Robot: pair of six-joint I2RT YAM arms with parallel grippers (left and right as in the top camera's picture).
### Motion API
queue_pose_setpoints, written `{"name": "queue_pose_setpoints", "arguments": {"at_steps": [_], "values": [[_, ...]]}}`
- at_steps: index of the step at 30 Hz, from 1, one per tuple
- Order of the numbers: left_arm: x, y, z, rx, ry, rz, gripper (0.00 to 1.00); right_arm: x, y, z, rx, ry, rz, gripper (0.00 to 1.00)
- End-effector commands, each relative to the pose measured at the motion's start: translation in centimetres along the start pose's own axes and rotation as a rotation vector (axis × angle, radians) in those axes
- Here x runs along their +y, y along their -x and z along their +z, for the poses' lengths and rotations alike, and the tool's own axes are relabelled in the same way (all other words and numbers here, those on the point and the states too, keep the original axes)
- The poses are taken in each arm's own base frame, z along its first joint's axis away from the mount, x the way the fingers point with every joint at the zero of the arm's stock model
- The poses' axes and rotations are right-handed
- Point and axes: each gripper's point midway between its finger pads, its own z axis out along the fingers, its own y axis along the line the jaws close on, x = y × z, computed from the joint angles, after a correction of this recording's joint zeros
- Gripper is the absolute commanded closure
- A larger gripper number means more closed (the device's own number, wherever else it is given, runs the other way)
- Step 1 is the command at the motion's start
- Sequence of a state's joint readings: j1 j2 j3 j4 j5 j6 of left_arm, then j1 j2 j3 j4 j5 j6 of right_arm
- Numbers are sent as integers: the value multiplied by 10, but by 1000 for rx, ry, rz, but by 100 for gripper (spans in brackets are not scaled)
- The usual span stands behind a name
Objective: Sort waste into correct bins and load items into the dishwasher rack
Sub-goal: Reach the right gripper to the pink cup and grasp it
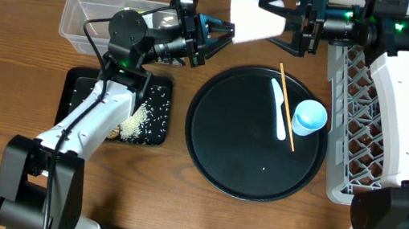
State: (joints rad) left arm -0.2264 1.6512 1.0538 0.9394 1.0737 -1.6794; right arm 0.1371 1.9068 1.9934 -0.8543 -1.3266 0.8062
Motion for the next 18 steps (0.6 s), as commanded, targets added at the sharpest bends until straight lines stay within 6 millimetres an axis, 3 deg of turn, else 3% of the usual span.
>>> {"name": "queue_pose_setpoints", "arguments": {"at_steps": [1,10,18], "values": [[-6,-4,0,23,-6,10,94,-1,-2,4,9,-2,-16,23],[-5,-7,0,39,-2,-12,94,0,-2,5,10,-2,-27,22],[-5,-7,0,40,-2,-12,94,0,-2,6,12,-1,-26,32]]}}
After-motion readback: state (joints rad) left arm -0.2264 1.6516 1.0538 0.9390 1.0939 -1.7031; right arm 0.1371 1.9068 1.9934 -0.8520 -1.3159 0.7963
